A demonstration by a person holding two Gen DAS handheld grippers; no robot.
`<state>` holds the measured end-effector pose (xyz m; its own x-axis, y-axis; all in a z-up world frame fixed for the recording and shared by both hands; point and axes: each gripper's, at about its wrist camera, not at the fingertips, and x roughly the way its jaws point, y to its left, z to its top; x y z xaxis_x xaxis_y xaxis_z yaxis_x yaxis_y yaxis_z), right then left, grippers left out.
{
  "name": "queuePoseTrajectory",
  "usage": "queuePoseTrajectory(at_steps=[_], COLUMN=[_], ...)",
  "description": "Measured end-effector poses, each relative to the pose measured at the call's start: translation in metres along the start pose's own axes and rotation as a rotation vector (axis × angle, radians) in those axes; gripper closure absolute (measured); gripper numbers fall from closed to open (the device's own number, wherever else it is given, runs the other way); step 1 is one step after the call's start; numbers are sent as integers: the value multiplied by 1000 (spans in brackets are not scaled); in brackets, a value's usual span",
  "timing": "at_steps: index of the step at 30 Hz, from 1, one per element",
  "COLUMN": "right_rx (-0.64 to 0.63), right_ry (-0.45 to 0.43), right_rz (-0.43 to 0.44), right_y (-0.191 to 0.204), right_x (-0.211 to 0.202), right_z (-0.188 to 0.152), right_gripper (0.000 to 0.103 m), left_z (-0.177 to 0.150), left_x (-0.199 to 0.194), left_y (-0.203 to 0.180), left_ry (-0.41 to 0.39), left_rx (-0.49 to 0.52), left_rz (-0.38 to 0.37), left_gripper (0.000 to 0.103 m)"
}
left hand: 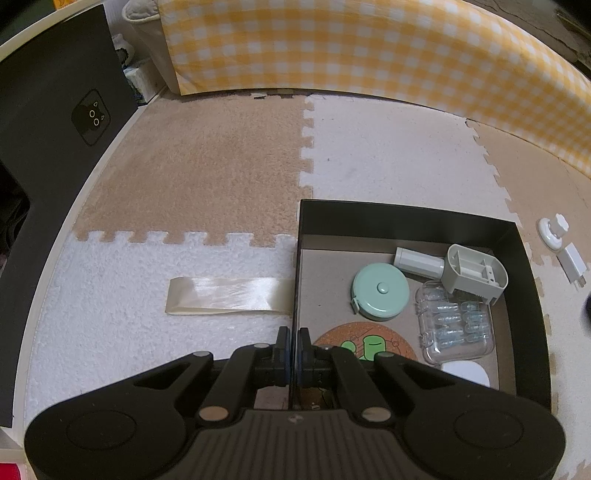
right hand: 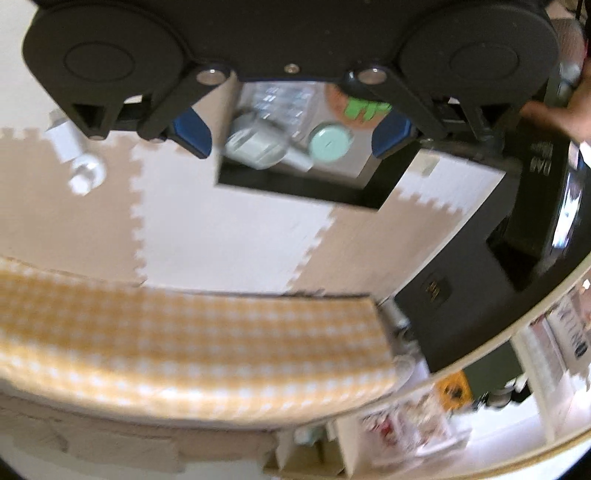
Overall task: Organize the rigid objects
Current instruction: 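Move the right tool to the white charger plug and grasp it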
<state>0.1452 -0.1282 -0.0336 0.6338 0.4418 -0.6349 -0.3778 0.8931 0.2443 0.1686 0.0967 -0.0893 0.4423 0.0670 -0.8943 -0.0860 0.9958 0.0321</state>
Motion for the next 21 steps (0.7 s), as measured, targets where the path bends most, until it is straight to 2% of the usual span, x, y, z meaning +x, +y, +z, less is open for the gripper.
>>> queuePoseTrajectory(at_steps=[7,12,21], right_rx=[69,133,252], right_ry=[-69,-73,-52], right_rz=[-154,-275,-363], right_y=[-42,-80,-136], right_x=[-4,3,22], right_z=[9,7,-12], right_gripper=[0,0,0], left_z=[0,0,0], left_x=[0,0,0], left_y=[0,0,0], left_ry=[0,0,0], left_rx=[2,3,2], left_rz=[1,2,2], left_gripper=[101,101,101])
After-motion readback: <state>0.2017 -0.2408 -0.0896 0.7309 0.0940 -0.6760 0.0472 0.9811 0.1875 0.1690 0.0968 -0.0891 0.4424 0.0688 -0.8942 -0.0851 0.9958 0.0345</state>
